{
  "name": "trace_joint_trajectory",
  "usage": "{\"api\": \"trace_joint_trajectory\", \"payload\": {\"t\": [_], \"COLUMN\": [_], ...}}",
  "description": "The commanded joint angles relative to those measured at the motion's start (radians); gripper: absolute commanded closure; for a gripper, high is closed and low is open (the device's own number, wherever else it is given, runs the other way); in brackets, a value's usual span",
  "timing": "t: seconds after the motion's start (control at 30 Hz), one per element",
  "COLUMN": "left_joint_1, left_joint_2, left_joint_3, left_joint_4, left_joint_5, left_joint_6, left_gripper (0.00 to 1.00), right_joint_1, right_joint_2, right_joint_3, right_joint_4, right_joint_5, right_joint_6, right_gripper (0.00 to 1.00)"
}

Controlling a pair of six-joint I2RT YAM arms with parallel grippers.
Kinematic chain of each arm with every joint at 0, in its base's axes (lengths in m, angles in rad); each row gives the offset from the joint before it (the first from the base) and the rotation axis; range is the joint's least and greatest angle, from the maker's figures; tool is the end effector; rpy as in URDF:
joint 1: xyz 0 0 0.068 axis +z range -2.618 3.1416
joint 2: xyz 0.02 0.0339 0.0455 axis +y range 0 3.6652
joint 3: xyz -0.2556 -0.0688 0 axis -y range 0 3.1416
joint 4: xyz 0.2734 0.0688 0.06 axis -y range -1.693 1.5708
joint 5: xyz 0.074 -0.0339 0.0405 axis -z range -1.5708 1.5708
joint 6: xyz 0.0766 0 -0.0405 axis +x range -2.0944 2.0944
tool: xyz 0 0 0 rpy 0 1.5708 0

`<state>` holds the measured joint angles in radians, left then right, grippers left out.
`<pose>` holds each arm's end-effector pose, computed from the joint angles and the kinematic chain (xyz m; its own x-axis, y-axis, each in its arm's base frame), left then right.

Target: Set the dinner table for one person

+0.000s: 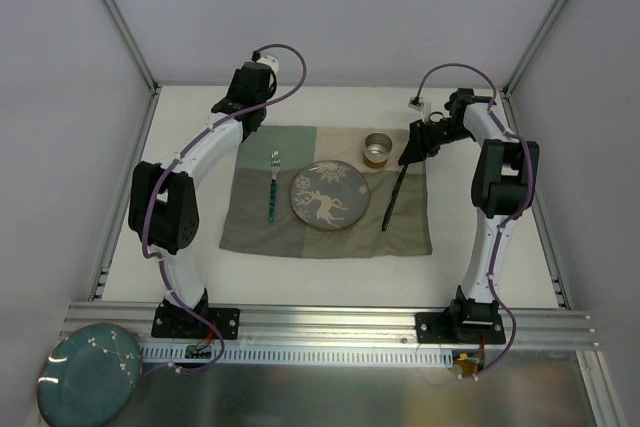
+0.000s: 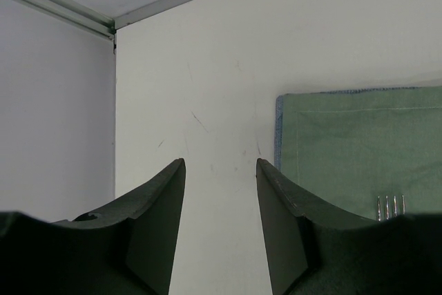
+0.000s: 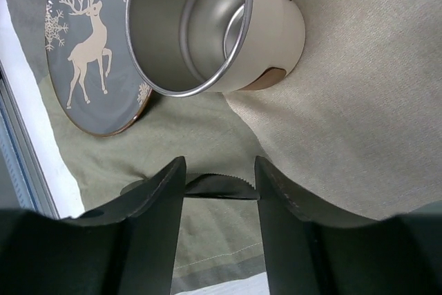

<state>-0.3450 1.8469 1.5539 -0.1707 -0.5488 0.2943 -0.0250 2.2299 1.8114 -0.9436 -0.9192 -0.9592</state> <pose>0.4778 -0.1293 0.2756 -0.4465 0.4234 -0.7883 -0.0220 0.8755 0.4827 0.4771 0.0490 0.1414 -0.4391 -0.4857 -0.7558 -0.8866 0.3705 0.2770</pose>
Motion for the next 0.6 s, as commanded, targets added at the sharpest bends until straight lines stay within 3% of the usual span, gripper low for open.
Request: {"api": "trace_joint_trajectory", "payload": {"t": [0.0,0.17,0.57], "left_joint_1": [0.008,0.008,0.006], "left_joint_2": [-0.008,-0.005,-0.003], "left_joint_3": [0.035,0.032,0.011], "left_joint_4": [0.007,0.007,0.005], "left_joint_5": [0.018,0.023,0.049], "left_joint_6": [-0.026,-0.03,-0.057], "left_gripper": [0.54,0.54,0.54], "right_joint_1": [-0.007,-0.01,-0.009], "right_joint_2": [-0.035,-0.035,-0.015], "right_joint_3": [0.014,0.042,0.127], "right_joint_4": [0.003,0.002,-0.007], "right_joint_5": [0.002,0.011,-0.01], "right_joint_6": [-0.023,-0.019,0.022], "right_gripper": [0.51,0.45,0.42]}}
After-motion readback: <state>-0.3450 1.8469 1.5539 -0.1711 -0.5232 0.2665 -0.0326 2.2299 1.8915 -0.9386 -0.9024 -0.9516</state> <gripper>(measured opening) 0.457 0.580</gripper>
